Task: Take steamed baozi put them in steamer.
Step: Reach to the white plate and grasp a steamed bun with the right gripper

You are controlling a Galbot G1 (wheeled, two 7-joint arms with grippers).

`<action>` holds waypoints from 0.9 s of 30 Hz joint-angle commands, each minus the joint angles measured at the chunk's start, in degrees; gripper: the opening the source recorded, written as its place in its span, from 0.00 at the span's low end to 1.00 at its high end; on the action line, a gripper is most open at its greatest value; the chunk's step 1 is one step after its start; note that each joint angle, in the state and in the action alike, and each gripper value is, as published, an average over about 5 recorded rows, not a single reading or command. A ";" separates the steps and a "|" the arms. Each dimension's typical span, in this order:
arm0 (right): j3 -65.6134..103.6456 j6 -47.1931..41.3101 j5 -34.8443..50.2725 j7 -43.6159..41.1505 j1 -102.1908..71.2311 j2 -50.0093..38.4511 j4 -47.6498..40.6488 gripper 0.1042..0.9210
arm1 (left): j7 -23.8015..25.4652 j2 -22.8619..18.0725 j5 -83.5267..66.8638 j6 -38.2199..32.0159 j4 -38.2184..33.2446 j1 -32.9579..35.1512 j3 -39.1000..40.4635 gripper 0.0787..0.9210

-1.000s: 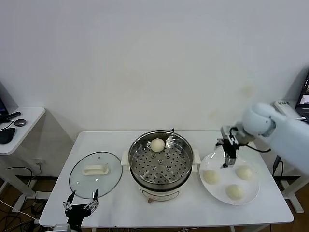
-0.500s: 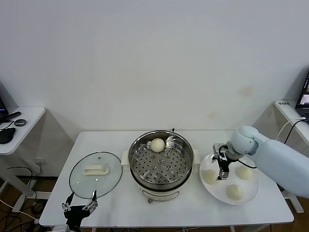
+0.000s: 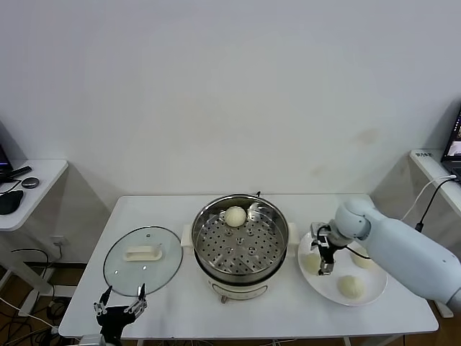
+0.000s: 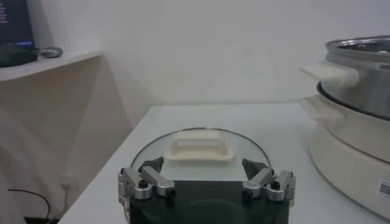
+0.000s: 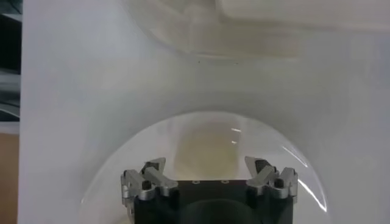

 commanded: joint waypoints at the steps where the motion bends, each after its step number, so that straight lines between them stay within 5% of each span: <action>1: 0.86 0.31 -0.84 0.71 -1.08 1.10 -1.51 0.88 | 0.01 0.03 0.01 0.00 0.09 0.02 0.01 0.88; 12: 1.13 -0.11 -1.24 0.66 -1.32 0.79 -1.69 0.87 | 0.00 -0.04 0.00 -0.03 0.28 0.02 0.05 0.88; 21: 2.36 -0.51 -0.03 1.03 -1.62 0.11 -1.38 0.63 | 0.00 -0.06 0.07 -0.02 0.67 -0.39 0.24 0.88; 27: -1.09 -1.93 5.82 -0.12 5.86 -4.77 2.93 0.61 | -0.02 -0.11 0.34 -0.02 0.76 -0.72 0.55 0.88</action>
